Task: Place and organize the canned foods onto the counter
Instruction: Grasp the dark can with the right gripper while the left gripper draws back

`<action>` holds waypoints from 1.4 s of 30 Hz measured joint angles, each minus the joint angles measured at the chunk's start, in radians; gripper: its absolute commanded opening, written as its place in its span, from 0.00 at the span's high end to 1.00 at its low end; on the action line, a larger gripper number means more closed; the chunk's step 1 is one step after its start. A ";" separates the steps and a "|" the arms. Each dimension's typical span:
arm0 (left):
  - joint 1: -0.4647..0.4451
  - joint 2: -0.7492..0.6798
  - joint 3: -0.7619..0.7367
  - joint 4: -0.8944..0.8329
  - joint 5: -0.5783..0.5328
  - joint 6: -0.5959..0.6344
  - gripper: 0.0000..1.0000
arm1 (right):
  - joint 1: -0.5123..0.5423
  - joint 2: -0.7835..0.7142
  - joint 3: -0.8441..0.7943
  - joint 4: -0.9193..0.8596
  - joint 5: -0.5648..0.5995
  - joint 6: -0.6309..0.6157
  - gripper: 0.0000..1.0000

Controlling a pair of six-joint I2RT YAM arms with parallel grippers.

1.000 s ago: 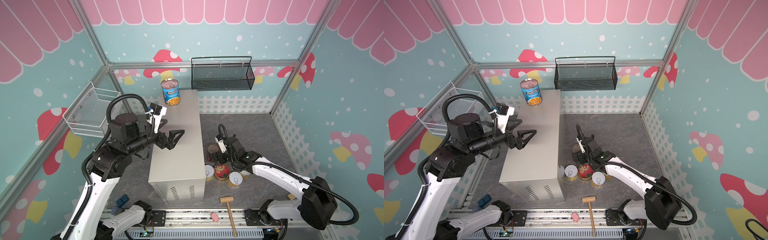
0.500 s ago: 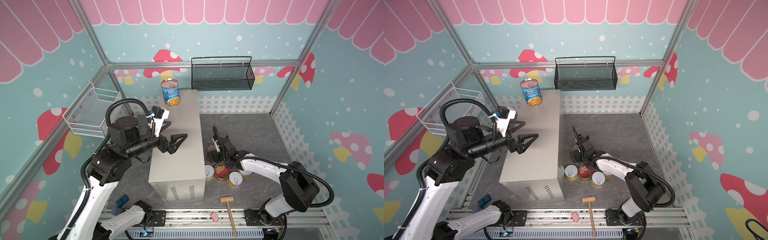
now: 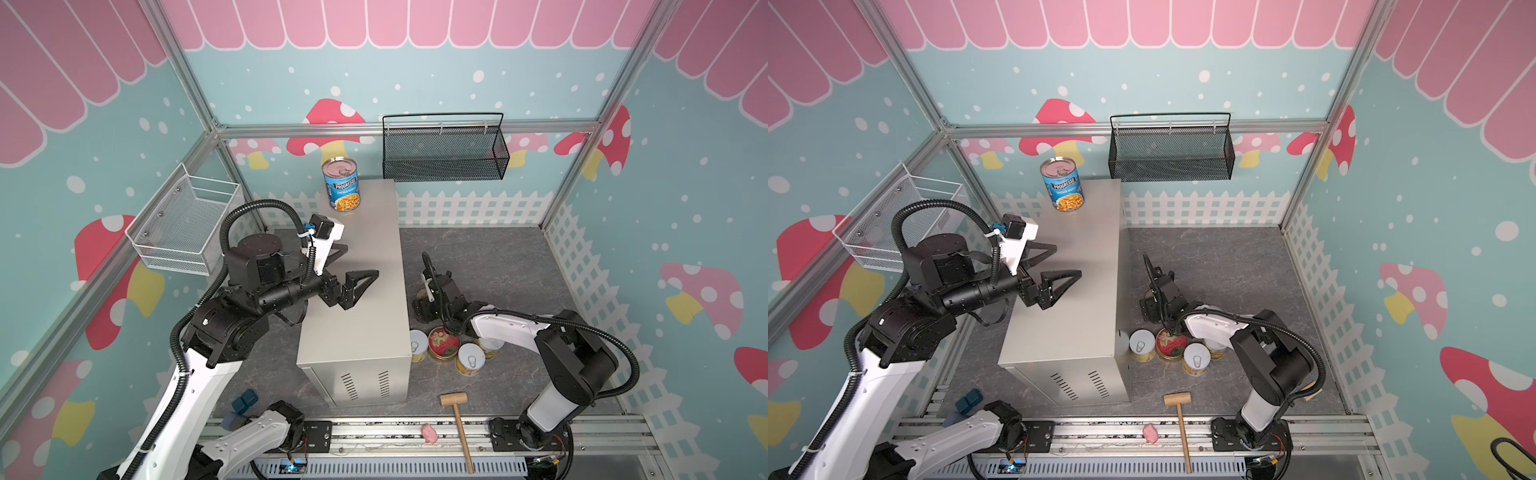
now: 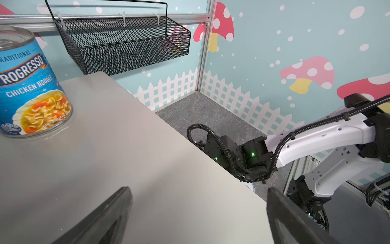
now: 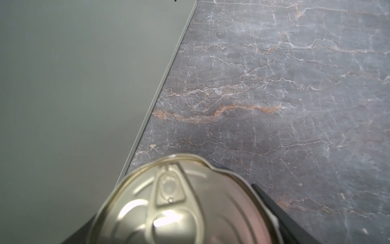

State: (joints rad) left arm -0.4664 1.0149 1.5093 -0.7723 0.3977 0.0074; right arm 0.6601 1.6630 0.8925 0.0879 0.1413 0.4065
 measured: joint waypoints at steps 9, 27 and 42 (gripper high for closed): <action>0.000 0.008 -0.004 0.018 0.015 0.000 0.01 | 0.000 -0.037 -0.002 -0.046 0.026 -0.033 0.35; 0.000 0.009 -0.032 0.042 0.060 -0.001 0.01 | -0.006 -0.273 0.431 -0.451 -0.024 -0.249 0.42; 0.000 0.008 -0.055 0.055 0.093 0.000 0.01 | -0.006 -0.278 0.841 -0.667 -0.289 -0.407 0.39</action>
State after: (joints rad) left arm -0.4664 1.0225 1.4548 -0.7177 0.4908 0.0071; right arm 0.6537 1.3853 1.7332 -0.5793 -0.1474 -0.0010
